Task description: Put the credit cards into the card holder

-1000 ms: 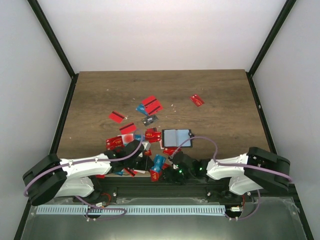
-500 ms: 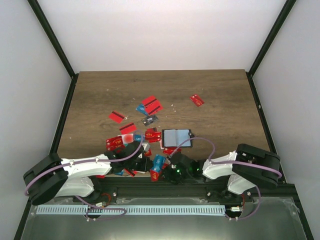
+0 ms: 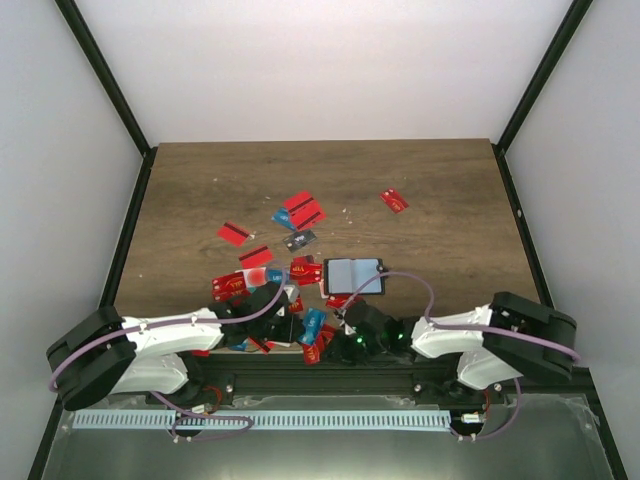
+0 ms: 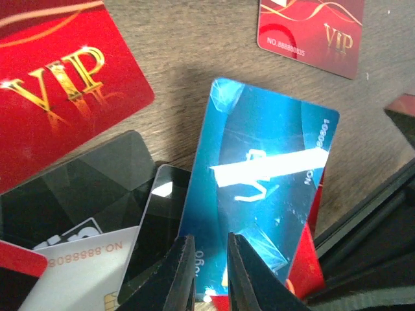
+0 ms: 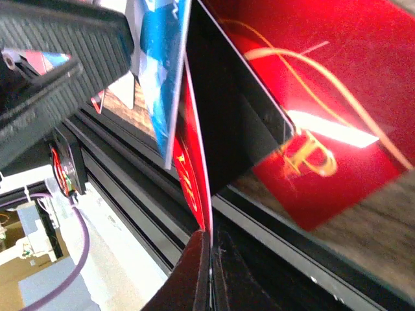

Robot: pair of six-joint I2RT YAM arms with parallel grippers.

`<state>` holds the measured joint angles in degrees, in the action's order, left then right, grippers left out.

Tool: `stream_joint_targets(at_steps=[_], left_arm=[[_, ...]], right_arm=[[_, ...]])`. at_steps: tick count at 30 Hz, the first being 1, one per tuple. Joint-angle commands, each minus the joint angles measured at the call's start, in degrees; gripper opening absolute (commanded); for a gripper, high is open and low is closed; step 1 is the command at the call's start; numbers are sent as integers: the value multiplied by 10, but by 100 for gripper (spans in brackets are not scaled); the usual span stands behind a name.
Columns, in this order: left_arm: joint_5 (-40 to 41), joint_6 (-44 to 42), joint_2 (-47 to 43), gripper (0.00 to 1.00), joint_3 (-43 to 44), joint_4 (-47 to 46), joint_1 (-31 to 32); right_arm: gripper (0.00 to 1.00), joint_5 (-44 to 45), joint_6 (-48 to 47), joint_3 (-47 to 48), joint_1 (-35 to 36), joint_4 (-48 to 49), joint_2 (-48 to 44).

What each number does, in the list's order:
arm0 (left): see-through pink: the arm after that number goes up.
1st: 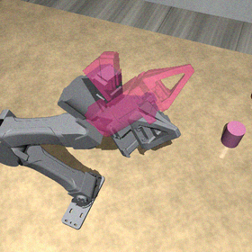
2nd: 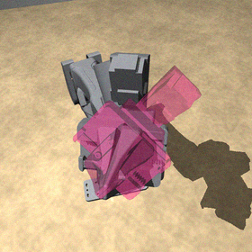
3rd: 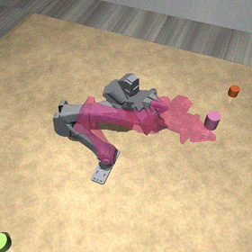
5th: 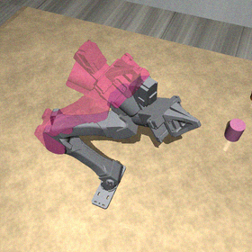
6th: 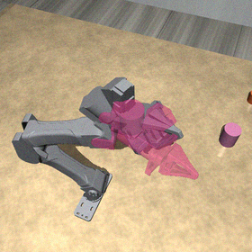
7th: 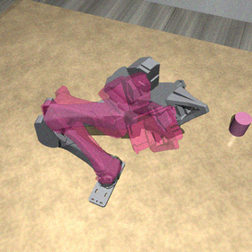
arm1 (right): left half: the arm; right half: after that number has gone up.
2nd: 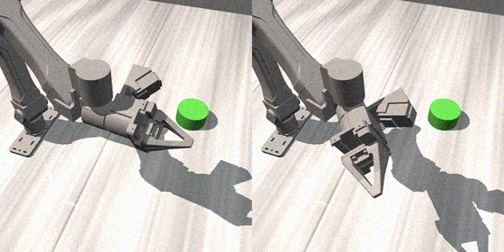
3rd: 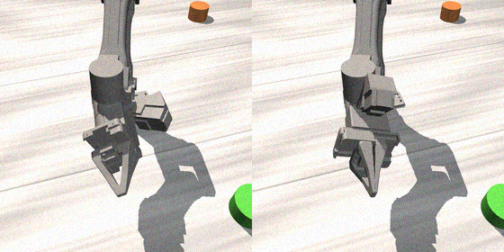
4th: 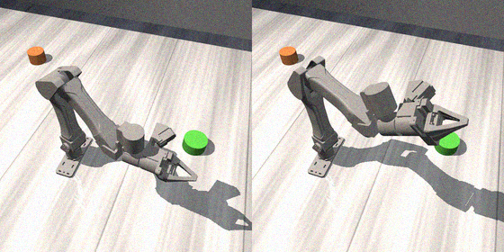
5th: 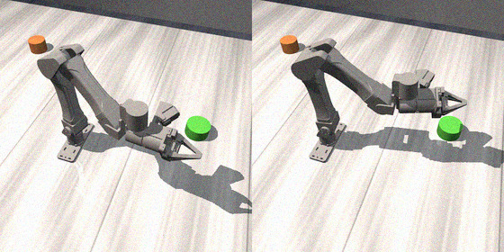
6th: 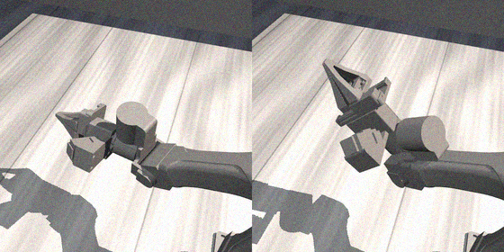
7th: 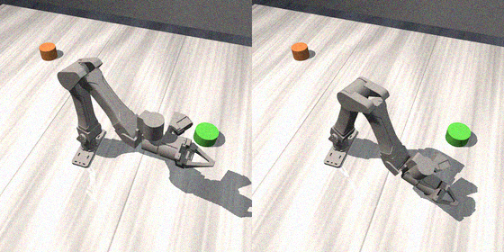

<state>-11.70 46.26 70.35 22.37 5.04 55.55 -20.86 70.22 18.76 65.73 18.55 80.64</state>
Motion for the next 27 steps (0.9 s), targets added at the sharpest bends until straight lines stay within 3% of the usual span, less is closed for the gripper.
stream_joint_targets(at_steps=[1,8,13,16,21,27], left_arm=[[33,-1,-6,17,20,15,2],[70,4,-19,18,46,38,1],[103,-4,-41,22,75,61,0],[120,-10,-62,36,90,62,-2],[113,-35,-82,48,112,47,-24],[29,-60,-76,50,113,-16,-87]], right_arm=[[1,9,-32,19,-5,-169,-52],[1,64,-72,54,-46,-340,-163],[1,100,-112,77,-90,-409,-236],[1,92,-145,90,-124,-399,-273],[1,36,-189,102,-188,-335,-307],[1,-7,-245,131,-264,-324,-261]])
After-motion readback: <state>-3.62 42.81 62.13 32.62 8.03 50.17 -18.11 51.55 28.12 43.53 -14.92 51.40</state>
